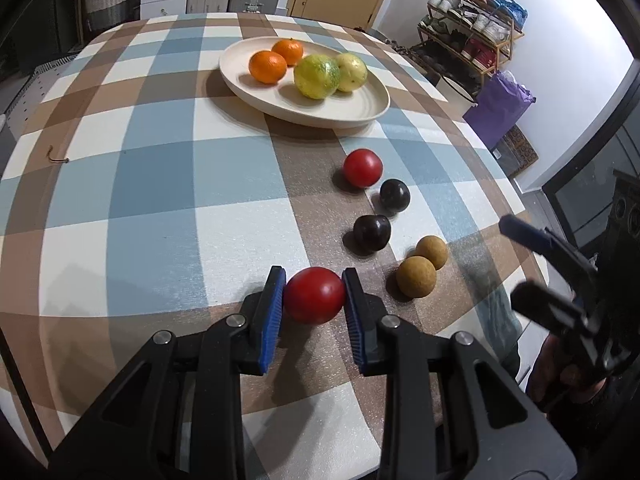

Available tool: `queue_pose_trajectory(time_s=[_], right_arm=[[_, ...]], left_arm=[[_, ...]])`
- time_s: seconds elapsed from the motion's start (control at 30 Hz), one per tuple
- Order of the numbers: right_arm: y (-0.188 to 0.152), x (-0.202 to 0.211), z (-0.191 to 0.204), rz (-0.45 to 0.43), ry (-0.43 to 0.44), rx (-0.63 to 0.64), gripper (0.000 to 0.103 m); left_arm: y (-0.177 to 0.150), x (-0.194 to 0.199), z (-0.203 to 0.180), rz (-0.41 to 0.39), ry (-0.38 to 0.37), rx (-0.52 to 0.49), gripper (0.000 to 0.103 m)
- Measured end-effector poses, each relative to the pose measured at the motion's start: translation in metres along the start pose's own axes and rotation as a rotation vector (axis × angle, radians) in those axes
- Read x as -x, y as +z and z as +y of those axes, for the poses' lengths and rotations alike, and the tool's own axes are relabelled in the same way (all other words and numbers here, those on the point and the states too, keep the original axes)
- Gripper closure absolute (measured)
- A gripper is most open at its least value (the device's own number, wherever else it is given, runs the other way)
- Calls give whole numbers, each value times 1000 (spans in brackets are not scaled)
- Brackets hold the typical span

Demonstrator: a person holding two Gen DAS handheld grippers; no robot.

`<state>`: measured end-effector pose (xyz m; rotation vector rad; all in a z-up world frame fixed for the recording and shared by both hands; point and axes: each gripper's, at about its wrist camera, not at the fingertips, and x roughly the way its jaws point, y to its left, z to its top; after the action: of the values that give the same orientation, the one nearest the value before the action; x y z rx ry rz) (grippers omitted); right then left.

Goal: Organize fruits
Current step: 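Hold the tomato in the left tool while the right tool grasps a brown kiwi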

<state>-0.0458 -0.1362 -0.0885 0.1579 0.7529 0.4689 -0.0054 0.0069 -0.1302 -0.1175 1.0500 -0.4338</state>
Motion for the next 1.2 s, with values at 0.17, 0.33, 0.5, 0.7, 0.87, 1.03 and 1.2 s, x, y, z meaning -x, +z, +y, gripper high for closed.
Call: queue_pose_trajectory(time_s=[0.17,0.33,0.5,0.7,0.87,1.03,1.2], right_arm=[[-3,-3,9,7,67,10,8],[-6,-10,15,26,87,21,8],[-5,-12,12,24,47,10,9],[-2,-16,4,40,11,-11,22],[-3,-17,19,33,37,48,29],[-6,-25,32,51,63,101,38],[-8,-33,38,75,77,117,48]], left_arm=[[1,13,5,-26,8,10,77],[-1,24,11,-43,14,24,77],[-4,28,16,-45,18,33,77],[-8,28,21,-43,18,46,77],[-9,29,27,-45,23,59,77],[-9,29,32,-45,26,72,77],[-10,29,35,-45,27,79,77]])
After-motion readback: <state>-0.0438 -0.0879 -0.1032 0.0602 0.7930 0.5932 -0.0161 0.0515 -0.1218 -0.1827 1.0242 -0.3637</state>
